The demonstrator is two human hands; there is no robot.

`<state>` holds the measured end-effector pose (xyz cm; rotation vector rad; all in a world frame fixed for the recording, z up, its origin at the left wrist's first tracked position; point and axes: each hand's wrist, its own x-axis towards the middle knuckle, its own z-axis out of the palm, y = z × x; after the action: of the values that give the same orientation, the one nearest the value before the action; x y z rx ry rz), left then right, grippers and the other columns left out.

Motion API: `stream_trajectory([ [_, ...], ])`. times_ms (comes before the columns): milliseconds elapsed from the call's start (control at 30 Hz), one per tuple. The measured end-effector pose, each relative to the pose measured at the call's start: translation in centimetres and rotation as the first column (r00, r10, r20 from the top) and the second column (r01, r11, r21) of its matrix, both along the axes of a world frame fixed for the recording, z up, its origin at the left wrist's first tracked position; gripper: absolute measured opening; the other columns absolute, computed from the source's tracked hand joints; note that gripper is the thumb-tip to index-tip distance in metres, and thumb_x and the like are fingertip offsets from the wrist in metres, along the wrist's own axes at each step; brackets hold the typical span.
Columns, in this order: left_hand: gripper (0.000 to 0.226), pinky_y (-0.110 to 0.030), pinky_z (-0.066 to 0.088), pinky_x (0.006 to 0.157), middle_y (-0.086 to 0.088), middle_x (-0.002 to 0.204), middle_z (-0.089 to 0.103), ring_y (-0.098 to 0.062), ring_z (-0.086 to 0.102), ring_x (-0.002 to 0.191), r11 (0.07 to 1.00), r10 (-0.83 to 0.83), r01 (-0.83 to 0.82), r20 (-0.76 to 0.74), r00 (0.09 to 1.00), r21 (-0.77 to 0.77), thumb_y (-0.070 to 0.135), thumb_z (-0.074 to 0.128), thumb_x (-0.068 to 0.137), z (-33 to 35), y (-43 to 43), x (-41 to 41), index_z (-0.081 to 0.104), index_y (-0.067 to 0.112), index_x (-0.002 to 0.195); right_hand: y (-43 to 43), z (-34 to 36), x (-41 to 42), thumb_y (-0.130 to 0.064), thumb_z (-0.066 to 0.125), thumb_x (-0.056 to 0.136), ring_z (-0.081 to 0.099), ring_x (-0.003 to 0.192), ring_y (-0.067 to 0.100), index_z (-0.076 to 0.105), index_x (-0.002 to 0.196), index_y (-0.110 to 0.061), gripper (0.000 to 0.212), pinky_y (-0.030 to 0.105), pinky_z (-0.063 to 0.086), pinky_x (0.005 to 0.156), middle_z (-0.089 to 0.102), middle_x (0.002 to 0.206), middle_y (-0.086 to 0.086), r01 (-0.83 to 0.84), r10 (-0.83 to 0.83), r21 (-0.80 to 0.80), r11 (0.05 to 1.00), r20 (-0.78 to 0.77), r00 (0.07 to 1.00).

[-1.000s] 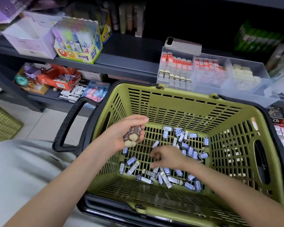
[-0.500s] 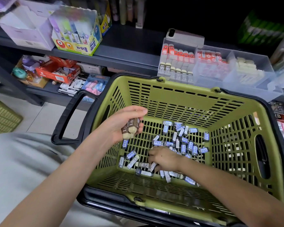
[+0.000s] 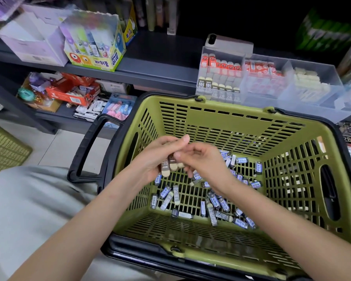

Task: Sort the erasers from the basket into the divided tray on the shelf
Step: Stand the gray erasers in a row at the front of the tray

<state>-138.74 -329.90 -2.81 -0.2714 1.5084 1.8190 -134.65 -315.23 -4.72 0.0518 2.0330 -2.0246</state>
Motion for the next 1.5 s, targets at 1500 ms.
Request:
stream_trajectory([
  [1500,0.036,-0.023,0.050,0.046,-0.005,0.066,0.062,-0.015,0.058,0.050,0.998,0.061,-0.061,-0.056,0.997,-0.012,0.030,0.080,0.063,1.8,-0.5,-1.9,0.069,0.008,0.089,3.6,0.9,-1.3,-0.027,0.074,0.077,0.057,0.079,-0.006,0.055,0.107,-0.039,0.037,0.016,0.048,0.075,0.062,0.087,-0.023,0.092,0.036,0.452,0.887,-0.266,0.963],
])
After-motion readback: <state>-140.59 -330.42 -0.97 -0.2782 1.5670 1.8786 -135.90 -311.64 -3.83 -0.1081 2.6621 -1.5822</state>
